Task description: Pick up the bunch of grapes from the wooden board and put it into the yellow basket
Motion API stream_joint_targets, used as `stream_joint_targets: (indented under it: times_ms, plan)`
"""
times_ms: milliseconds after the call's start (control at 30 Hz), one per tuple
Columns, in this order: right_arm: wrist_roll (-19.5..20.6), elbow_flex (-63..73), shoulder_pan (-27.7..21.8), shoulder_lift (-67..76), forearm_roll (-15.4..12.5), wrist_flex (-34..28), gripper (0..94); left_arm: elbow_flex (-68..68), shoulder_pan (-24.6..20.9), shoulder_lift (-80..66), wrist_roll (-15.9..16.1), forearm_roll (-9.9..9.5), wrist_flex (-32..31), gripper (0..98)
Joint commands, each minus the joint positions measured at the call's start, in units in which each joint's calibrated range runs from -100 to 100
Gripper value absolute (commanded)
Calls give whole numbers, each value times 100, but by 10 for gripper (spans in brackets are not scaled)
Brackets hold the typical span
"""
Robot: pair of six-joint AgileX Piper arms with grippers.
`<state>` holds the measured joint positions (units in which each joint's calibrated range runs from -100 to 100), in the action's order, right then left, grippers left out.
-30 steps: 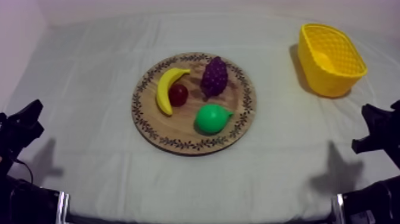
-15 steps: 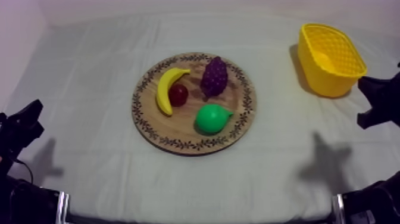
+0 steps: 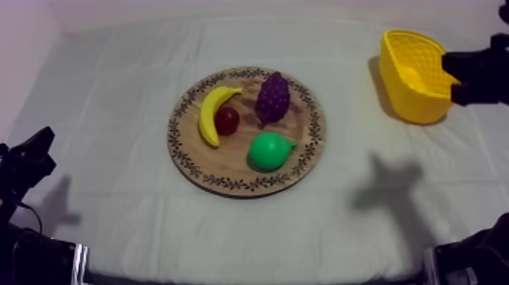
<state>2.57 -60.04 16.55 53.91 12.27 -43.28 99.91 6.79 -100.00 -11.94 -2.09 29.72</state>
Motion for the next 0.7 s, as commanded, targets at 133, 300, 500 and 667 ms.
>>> stream_joint_targets:
  times_ms: [133, 300, 500, 667]
  plan:
    - [552, 1264, 452, -1092, 310, -696, 2, -2, -2, 0, 0, 1, -6, 1]
    - [929, 2220, 843, -1882, 515, -1500, 2, -2, -2, 0, -2, 1, -6, 1]
    - [1244, 3185, 1057, -2757, 627, -2109, 2, -2, -2, 0, 0, 1, -6, 1]
    - [1424, 3972, 1159, -3459, 713, -2550, 2, -2, -2, 0, 0, 1, -6, 1]
